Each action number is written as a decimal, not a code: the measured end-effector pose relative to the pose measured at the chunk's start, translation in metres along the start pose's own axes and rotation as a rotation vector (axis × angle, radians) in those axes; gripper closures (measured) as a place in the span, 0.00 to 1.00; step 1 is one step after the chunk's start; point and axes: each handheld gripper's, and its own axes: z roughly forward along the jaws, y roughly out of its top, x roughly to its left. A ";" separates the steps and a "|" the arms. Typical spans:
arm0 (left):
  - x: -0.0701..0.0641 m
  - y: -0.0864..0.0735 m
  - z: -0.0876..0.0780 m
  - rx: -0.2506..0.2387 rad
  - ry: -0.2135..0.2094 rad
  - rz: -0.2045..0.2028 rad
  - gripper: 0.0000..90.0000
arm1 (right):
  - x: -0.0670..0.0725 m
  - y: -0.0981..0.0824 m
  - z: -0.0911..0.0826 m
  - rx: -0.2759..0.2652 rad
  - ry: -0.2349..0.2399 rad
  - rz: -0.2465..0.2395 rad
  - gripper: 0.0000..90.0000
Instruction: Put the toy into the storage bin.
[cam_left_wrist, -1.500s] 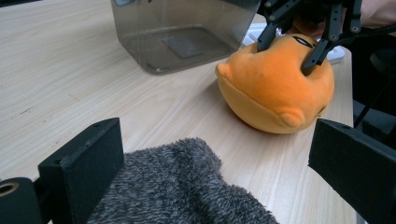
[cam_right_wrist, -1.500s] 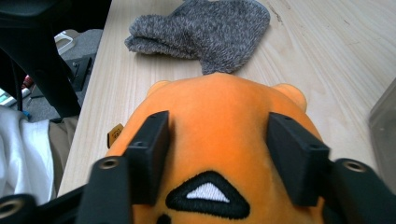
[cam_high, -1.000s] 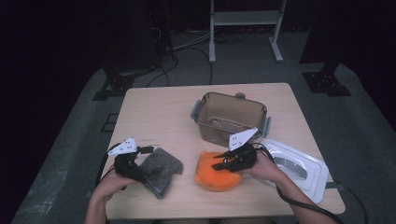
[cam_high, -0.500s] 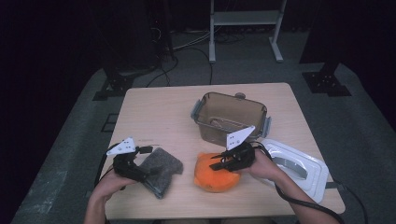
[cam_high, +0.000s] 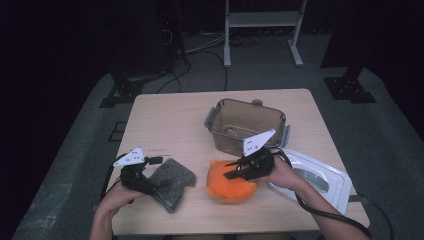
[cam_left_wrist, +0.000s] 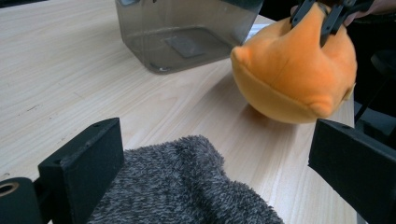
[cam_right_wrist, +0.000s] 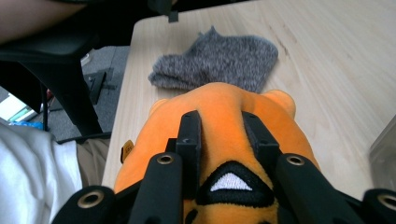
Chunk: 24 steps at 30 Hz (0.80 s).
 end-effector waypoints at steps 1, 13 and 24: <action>0.000 0.000 0.000 0.000 0.000 0.000 0.03 | 0.001 0.004 -0.004 -0.008 -0.002 -0.001 0.79; 0.000 -0.001 0.001 0.005 -0.001 0.000 0.03 | 0.004 0.028 -0.028 -0.045 -0.022 -0.026 0.79; 0.001 -0.002 0.001 0.011 -0.002 0.000 0.03 | 0.006 0.052 -0.049 -0.053 -0.040 -0.054 0.79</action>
